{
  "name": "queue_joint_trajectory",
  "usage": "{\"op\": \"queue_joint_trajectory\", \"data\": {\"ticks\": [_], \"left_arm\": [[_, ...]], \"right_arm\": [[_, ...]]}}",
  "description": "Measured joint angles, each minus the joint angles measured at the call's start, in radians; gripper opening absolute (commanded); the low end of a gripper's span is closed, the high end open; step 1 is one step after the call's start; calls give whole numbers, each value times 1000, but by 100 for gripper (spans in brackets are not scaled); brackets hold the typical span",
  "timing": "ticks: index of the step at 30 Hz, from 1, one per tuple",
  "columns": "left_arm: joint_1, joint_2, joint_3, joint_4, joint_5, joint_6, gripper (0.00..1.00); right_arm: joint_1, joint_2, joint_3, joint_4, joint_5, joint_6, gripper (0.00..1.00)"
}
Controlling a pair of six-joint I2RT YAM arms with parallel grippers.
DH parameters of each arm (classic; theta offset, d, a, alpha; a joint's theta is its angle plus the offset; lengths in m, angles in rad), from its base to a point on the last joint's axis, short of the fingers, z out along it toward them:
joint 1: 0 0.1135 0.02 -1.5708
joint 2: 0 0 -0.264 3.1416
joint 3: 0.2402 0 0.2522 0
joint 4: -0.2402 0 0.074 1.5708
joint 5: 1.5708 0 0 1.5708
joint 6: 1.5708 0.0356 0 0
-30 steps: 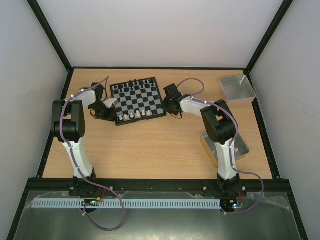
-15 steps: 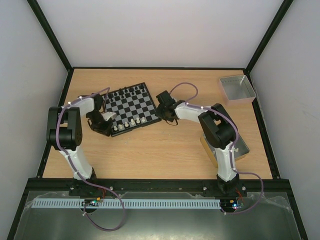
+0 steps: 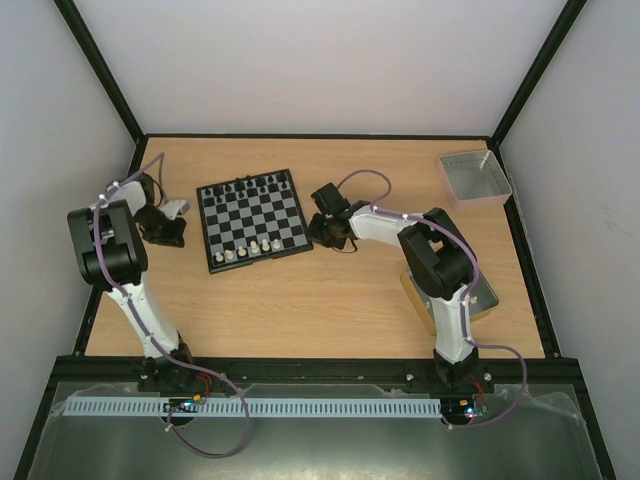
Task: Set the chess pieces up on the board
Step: Move the chessboard to the center of the board.
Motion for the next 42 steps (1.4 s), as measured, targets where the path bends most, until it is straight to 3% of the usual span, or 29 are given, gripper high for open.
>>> {"op": "queue_joint_trajectory", "data": {"ticks": [7, 14, 35, 42], "left_arm": [[43, 163, 220, 14, 53, -36, 2], [71, 381, 511, 17, 295, -148, 2], [57, 613, 826, 216, 454, -416, 2], [12, 616, 808, 211, 508, -405, 2]], "right_arm": [[-39, 51, 84, -48, -34, -16, 2], [-46, 106, 167, -64, -51, -18, 2], [-52, 143, 214, -58, -92, -18, 2], [-55, 146, 213, -46, -113, -18, 2]]}}
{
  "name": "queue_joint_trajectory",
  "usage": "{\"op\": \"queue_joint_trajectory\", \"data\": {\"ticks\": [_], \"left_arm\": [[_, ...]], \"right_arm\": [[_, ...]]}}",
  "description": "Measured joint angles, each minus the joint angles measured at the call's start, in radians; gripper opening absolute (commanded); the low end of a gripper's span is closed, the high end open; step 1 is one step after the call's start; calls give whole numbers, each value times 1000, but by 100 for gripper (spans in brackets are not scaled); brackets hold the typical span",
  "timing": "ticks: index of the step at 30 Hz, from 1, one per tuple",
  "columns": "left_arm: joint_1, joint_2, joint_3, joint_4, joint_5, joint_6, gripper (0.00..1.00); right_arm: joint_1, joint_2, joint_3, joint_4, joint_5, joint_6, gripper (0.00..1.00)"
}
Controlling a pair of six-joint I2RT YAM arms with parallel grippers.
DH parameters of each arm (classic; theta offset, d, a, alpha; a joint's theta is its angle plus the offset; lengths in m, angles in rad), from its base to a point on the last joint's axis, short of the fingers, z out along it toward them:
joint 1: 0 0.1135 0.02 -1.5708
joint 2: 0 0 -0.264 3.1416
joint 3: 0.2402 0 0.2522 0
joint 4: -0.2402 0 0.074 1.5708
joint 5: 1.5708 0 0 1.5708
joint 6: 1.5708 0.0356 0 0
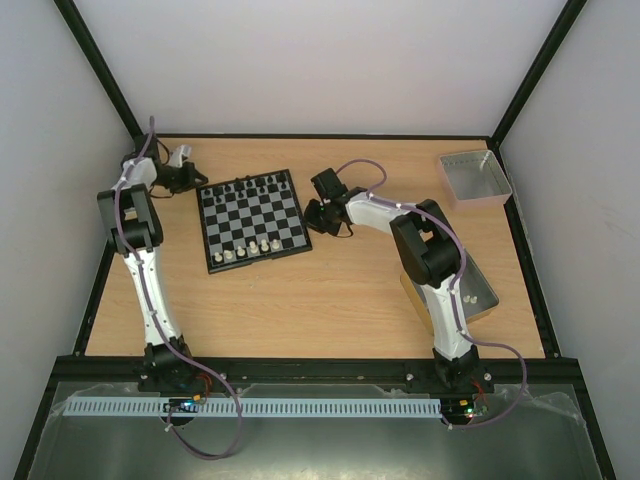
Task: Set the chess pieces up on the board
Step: Move the chessboard to the center of the board.
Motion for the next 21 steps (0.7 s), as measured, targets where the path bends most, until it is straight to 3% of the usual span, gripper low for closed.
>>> {"op": "queue_joint_trajectory", "data": {"ticks": [11, 21], "left_arm": [[-36, -108, -222, 16, 68, 61, 2], [7, -225, -439, -29, 105, 139, 2]], "right_arm": [[19, -7, -54, 93, -32, 16, 2], [105, -127, -276, 218, -67, 61, 2]]}}
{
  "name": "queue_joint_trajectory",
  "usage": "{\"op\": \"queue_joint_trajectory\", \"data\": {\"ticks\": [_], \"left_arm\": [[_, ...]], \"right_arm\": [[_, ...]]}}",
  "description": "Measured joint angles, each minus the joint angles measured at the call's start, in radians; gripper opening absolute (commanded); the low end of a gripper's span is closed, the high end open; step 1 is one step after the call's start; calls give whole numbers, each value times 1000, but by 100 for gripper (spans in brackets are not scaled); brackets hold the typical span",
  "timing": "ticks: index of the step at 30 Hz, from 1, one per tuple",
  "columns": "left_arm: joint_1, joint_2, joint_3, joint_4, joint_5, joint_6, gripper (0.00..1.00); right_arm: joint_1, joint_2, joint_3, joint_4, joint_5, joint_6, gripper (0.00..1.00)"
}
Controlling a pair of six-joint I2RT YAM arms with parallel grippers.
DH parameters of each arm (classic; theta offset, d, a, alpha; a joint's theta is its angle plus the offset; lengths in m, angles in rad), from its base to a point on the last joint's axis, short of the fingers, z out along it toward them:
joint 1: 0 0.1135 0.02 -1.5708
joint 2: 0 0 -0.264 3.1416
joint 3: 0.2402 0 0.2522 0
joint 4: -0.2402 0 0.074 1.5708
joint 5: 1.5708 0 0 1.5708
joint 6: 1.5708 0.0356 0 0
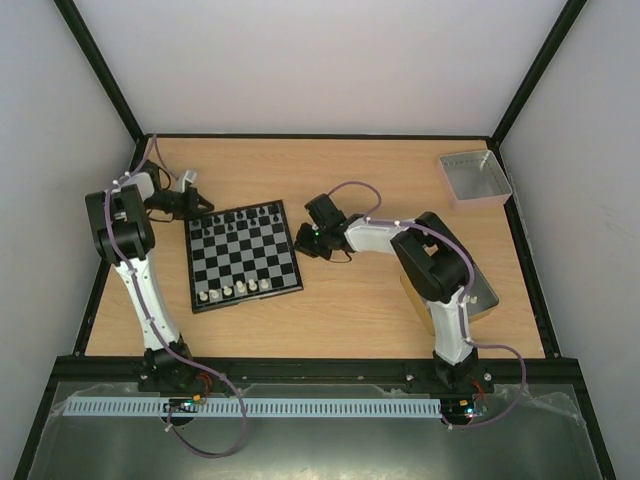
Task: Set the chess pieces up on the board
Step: Move the chessboard to the center of the board.
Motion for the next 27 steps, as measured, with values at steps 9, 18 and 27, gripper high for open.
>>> {"op": "queue_joint_trajectory", "data": {"ticks": [9, 18, 27], "left_arm": [[61, -68, -129, -89, 13, 95, 2], [97, -88, -112, -161, -25, 105, 27], [205, -82, 26, -111, -219, 45, 2]], "right_arm": [[74, -71, -126, 70, -9, 41, 2], [162, -136, -227, 111, -19, 110, 2], [163, -143, -239, 117, -20, 127, 2]]}}
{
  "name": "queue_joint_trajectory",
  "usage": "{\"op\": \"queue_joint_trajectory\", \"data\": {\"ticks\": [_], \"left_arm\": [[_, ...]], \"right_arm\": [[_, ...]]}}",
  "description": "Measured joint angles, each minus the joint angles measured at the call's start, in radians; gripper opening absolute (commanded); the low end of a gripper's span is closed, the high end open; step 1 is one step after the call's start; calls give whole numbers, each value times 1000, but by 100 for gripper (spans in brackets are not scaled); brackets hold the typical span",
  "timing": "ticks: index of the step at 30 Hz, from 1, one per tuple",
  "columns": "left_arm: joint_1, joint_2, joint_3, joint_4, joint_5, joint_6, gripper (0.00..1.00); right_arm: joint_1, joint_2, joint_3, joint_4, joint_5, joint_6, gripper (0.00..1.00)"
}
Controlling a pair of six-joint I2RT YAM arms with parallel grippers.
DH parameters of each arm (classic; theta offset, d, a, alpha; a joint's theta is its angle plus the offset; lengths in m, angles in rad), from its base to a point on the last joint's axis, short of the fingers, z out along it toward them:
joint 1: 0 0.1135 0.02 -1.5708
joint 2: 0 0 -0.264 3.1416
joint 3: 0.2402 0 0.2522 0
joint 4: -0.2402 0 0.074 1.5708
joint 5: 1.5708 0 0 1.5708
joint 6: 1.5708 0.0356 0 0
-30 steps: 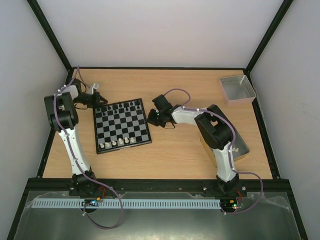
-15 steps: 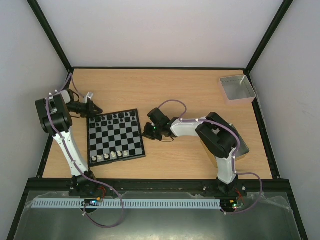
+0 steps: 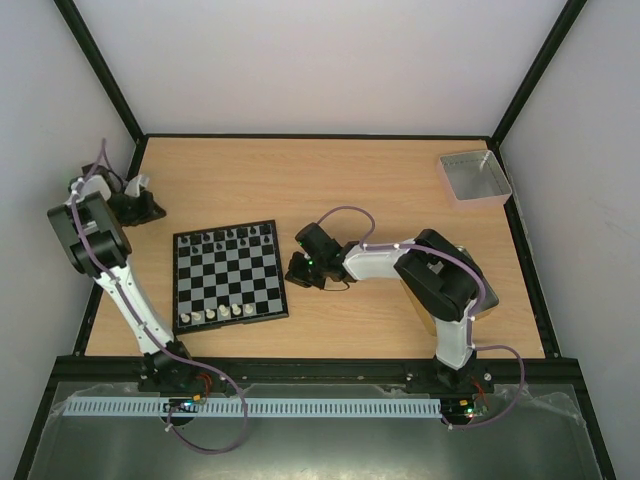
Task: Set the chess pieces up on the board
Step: Move the chessboard to the center of the board.
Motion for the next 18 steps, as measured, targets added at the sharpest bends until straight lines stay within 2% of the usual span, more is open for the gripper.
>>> {"op": "queue_joint_trajectory", "data": {"ticks": [6, 13, 18], "left_arm": [[67, -29, -56, -41, -75, 65, 2], [89, -196, -330, -169, -131, 216, 2], [85, -254, -449, -255, -141, 283, 2]], "right_arm": [[0, 0, 10, -24, 4, -9, 2], [-5, -24, 3, -75, 15, -35, 2], [-25, -73, -45, -106, 22, -46, 2]]}}
